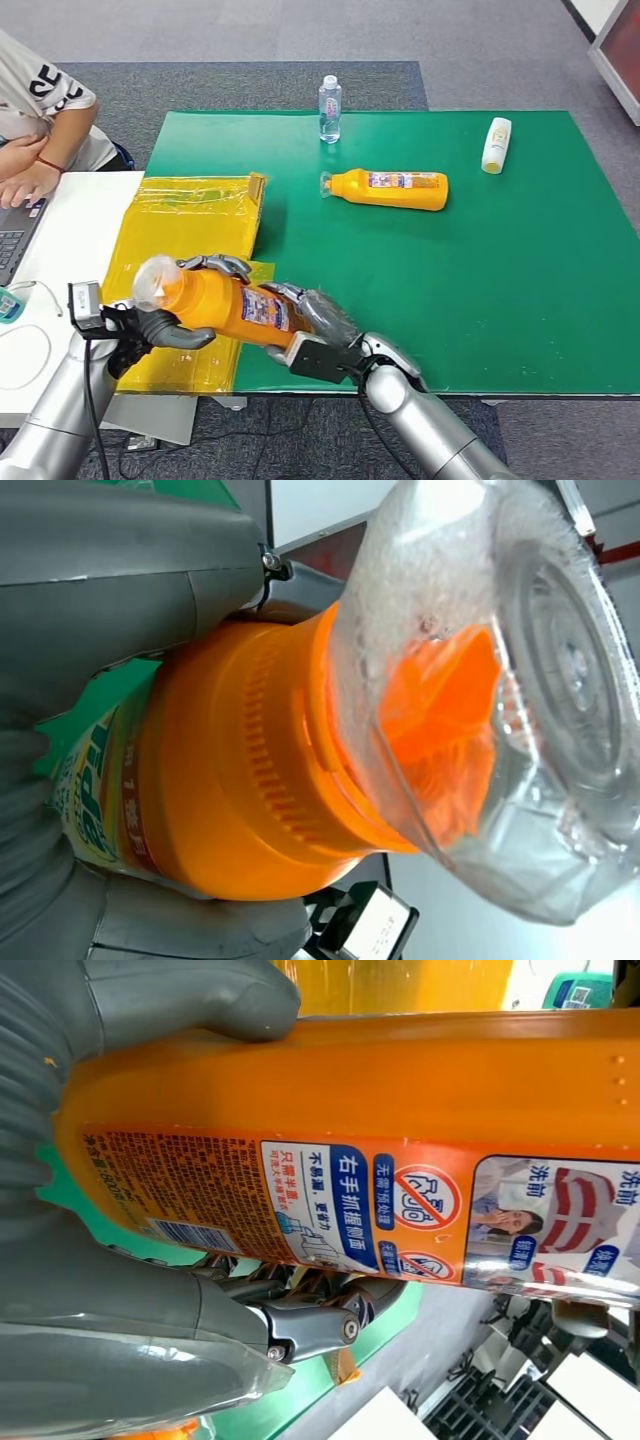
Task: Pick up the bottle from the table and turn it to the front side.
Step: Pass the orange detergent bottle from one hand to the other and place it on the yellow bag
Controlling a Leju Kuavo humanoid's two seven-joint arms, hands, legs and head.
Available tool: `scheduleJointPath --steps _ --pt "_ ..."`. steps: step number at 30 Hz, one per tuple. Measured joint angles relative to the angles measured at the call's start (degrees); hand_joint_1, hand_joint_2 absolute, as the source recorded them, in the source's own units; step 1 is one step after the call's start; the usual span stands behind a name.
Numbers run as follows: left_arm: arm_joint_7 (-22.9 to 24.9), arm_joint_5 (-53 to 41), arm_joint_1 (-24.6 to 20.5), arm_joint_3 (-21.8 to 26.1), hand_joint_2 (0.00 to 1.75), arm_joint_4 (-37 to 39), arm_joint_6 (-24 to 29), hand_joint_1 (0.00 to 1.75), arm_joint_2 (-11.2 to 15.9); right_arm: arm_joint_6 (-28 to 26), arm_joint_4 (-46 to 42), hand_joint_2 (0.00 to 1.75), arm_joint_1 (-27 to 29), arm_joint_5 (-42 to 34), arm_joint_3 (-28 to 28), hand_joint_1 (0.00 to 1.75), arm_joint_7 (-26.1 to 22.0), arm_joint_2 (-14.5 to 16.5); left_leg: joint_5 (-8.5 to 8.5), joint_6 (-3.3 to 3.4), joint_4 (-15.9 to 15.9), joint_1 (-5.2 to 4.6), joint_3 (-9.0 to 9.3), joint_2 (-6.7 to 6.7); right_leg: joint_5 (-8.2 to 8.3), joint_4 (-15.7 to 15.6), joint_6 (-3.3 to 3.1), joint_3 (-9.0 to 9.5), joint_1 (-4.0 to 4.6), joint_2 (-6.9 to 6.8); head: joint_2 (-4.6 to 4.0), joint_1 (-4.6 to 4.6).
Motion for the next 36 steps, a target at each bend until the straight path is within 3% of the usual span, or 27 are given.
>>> scheduleJointPath --steps 15,16,19,20,32,36 --pt "-0.1 0.6 0.6 0.0 1.75 0.0 -0.1 1.75 0.0 -1.2 -2.5 1.75 2.3 0.3 -0.5 1.75 0.0 0.0 0.00 0.00 0.0 0.00 -0.01 0.00 0.00 0.0 0.00 0.01 0.00 -0.01 0.00 -0.01" --pt "-0.1 0.6 0.6 0.0 1.75 0.0 -0.1 1.75 0.0 -1.3 -2.9 1.75 2.5 0.2 -0.6 1.40 0.0 0.0 0.00 0.01 0.0 0.00 -0.01 0.00 0.00 0.0 0.00 0.01 0.00 -0.01 0.00 -0.01" --pt "-0.2 0.6 0.7 0.0 1.75 0.0 -0.1 1.75 0.0 -1.3 -3.8 1.75 3.2 -0.4 -1.1 0.09 -0.1 0.0 0.00 0.01 0.0 0.00 -0.02 0.00 0.00 0.0 0.00 0.01 0.00 -0.01 0.00 0.00" --pt "-0.2 0.6 0.7 0.0 1.75 0.0 0.0 1.75 0.0 -1.2 -4.2 1.75 3.3 -0.8 -1.3 0.00 -0.2 0.0 0.00 0.00 0.0 0.00 -0.01 0.00 0.00 0.0 0.00 0.01 0.00 0.00 0.00 0.00" --pt "0.1 -0.8 2.8 0.0 1.75 0.0 1.5 1.75 1.5 0.5 -6.5 1.75 3.1 -4.7 -4.5 0.00 -1.0 0.4 0.04 -0.04 0.0 0.00 -0.01 0.02 0.03 0.0 -0.04 -0.02 0.00 0.03 0.00 0.01" --pt "0.1 -2.2 3.0 -0.5 1.75 -0.2 4.7 1.75 2.6 1.5 -6.5 1.75 3.1 -6.5 -5.8 0.00 -1.2 0.5 0.05 -0.04 0.0 0.00 -0.01 0.02 0.04 0.0 -0.04 -0.03 0.00 0.03 0.00 0.00"
